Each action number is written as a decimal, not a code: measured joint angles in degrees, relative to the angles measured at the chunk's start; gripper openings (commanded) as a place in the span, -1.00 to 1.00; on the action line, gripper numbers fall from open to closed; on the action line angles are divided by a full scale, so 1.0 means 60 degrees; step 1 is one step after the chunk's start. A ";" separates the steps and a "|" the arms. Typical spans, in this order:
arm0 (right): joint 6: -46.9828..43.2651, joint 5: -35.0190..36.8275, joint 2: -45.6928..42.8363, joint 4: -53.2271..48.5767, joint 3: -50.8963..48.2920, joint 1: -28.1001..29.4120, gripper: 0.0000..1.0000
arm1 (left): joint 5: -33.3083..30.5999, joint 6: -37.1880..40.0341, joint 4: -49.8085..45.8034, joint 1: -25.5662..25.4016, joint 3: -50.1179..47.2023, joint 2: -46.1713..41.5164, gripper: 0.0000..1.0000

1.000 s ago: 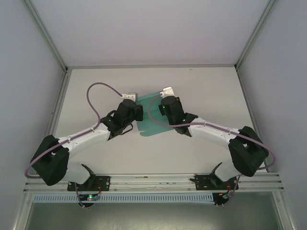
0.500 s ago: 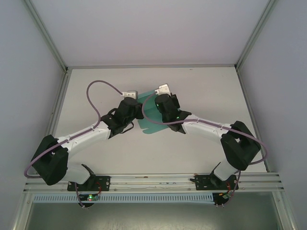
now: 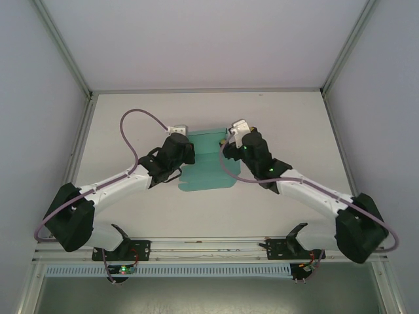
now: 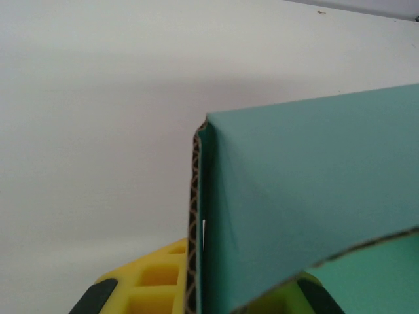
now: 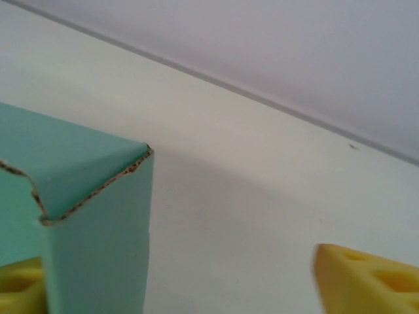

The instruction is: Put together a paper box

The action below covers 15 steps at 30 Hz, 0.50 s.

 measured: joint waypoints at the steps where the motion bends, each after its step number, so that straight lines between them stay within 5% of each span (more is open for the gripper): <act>1: 0.0025 -0.0240 -0.0244 0.0000 -0.0109 -0.0025 0.97 | -0.0015 0.0036 -0.0007 0.0044 -0.0011 0.0000 -1.00; 15: 0.1472 -0.0998 -0.2994 -0.0605 -0.1166 -0.0834 0.97 | 0.0729 0.1785 -0.0331 0.0226 0.0189 0.0248 -1.00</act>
